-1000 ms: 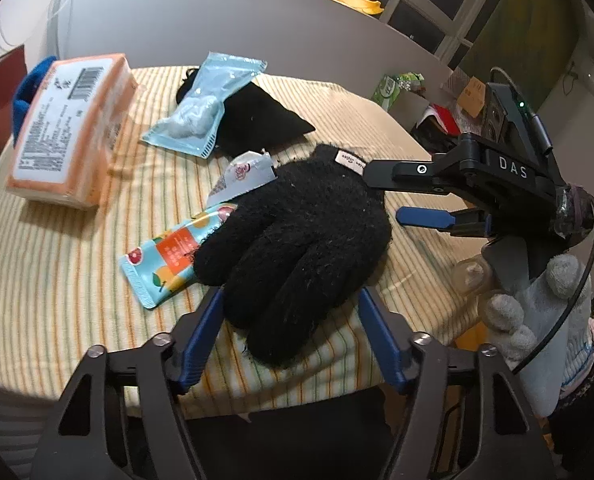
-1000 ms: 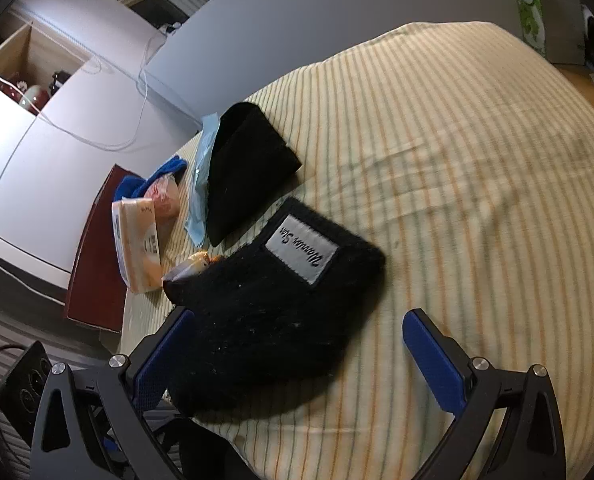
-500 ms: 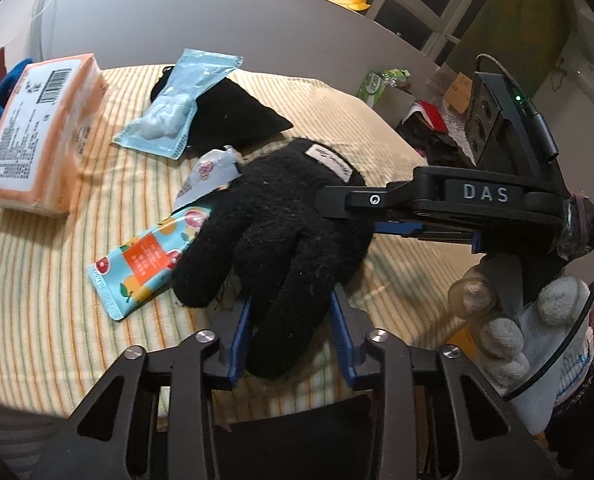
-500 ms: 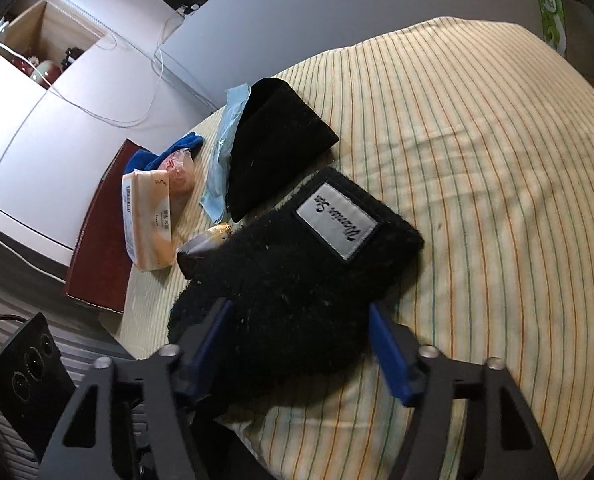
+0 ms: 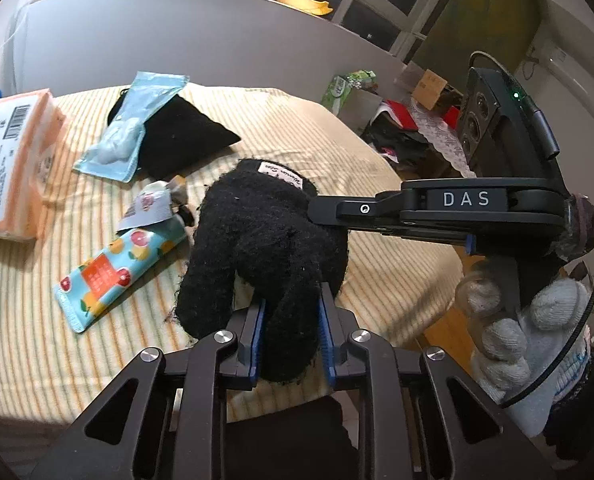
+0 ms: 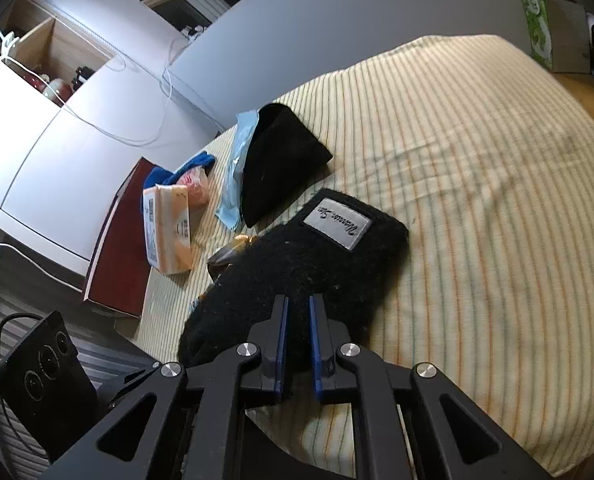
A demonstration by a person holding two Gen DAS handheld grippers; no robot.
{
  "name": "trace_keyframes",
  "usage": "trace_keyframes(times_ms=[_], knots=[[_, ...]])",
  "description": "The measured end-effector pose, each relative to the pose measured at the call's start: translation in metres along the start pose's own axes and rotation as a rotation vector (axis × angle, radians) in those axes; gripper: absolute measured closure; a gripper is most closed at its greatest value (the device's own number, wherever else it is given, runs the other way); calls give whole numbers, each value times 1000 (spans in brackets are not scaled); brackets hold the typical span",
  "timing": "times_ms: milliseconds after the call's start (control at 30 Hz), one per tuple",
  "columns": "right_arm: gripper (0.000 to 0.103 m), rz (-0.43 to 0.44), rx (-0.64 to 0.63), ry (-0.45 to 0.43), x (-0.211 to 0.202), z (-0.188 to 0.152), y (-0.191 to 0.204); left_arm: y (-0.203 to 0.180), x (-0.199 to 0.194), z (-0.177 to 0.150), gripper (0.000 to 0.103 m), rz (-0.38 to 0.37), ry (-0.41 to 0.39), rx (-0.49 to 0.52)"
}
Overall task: Organize soft objects
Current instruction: 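Lower the right tool onto the black fuzzy glove and close it, then lift the black glove with the right tool and carry it to the shoebox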
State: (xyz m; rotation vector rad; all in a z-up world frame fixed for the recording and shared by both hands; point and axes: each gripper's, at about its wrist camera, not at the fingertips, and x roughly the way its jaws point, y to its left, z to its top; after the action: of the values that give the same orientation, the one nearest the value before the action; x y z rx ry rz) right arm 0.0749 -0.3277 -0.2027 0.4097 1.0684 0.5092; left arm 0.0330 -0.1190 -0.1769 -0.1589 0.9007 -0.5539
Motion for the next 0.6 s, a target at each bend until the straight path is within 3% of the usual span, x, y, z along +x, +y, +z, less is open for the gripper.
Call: trace_keyframes(times_ms=[200,600], knots=[[95,-6,3,-7,-2,0,-4,-5,5,0,84,0,1,7],[96,-35,-93,-87,-34,6,26,-12,-23,10,84,-10,-86,43]])
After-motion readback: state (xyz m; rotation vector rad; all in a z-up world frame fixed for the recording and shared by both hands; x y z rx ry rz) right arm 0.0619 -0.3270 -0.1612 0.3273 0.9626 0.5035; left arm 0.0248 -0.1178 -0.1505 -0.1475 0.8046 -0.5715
